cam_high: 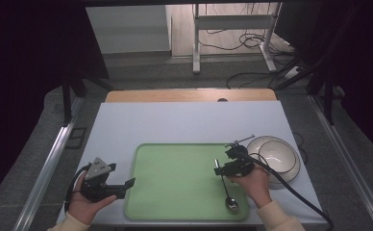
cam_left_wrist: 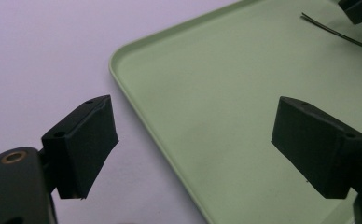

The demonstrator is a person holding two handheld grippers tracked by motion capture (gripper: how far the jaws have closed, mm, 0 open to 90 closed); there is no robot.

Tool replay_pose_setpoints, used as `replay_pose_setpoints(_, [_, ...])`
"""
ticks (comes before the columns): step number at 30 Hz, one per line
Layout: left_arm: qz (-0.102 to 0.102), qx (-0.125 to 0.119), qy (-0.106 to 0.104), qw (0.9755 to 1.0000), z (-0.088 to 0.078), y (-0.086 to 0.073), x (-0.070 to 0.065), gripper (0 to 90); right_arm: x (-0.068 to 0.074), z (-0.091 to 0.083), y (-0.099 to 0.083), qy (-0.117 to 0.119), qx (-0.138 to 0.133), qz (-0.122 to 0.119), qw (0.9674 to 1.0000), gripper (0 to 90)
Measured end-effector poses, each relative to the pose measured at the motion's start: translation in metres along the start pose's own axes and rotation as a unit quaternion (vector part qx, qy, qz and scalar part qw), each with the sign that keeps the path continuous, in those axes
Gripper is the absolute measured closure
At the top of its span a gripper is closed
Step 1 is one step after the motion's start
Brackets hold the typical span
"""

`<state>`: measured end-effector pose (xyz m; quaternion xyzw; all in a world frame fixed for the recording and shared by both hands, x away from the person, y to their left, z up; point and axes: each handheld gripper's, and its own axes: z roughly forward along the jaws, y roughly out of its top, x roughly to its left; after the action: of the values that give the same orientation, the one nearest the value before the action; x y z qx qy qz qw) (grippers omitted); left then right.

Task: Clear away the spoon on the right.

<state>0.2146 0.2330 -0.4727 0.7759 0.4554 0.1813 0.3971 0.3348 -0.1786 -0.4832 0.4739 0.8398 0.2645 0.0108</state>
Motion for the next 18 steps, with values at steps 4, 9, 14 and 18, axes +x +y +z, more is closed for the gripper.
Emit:
replay_pose_setpoints(4, [0.001,0.000,0.000,1.0000,0.000,0.000,0.000,13.7,-0.001,-0.005,0.002,-0.001,-0.015,0.007,0.9999,41.1])
replay_pose_setpoints(9, [0.000,-0.001,0.000,1.0000,0.000,0.000,0.000,13.7,-0.001,-0.007,0.002,0.001,-0.031,0.004,0.9995,34.3])
replay_pose_setpoints(14, [-0.002,-0.004,0.000,1.0000,-0.001,0.001,0.000,13.7,0.002,-0.012,0.001,0.008,-0.055,-0.014,0.9983,28.8])
replay_pose_setpoints(18, [-0.004,-0.005,0.000,1.0000,0.000,0.003,0.001,13.7,0.004,-0.022,0.001,0.019,-0.094,-0.038,0.9947,25.2])
